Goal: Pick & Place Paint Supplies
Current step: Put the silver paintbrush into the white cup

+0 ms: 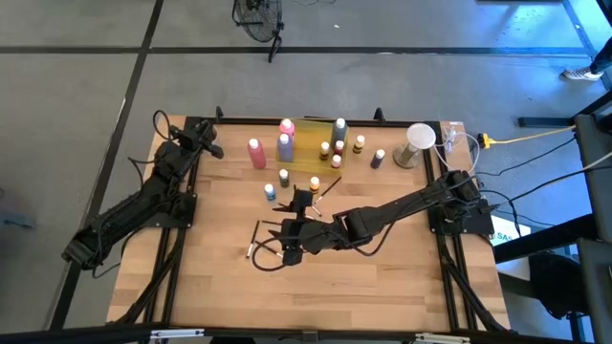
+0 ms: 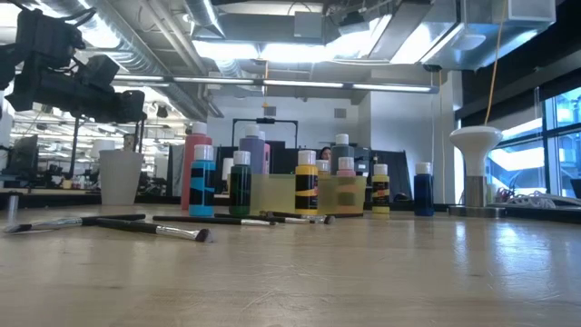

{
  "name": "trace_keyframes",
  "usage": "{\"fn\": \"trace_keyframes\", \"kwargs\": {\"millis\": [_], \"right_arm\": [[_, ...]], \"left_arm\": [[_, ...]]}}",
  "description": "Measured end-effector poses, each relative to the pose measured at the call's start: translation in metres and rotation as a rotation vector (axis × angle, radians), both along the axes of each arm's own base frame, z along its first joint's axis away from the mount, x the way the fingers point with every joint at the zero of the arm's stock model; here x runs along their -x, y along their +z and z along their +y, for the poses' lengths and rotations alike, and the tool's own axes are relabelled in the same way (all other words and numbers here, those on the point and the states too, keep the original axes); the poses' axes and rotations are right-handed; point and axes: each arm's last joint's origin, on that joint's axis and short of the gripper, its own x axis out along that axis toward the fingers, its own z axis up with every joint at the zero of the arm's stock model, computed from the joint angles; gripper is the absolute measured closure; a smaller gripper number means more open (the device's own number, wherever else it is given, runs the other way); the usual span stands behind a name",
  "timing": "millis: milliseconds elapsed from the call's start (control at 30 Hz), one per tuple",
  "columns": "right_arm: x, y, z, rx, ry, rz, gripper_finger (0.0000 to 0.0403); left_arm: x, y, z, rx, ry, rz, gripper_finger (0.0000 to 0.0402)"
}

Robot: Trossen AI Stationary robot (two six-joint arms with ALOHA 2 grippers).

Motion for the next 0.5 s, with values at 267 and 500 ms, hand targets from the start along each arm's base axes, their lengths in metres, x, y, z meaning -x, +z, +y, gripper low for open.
{"fn": "trace_keyframes", "kwargs": {"millis": [267,500], "right_arm": [[0.0,0.0,0.0,0.001,-0.002,0.0,0.0125],[0.0001,0.0,0.0001,0.001,-0.001,0.0,0.0125]], "left_arm": [[0.0,-0.0002,0.0,0.002,0.0,0.001,0.0313],[0.0001,0.0,-0.0001,0.0,0.0,0.0,0.0289]]}}
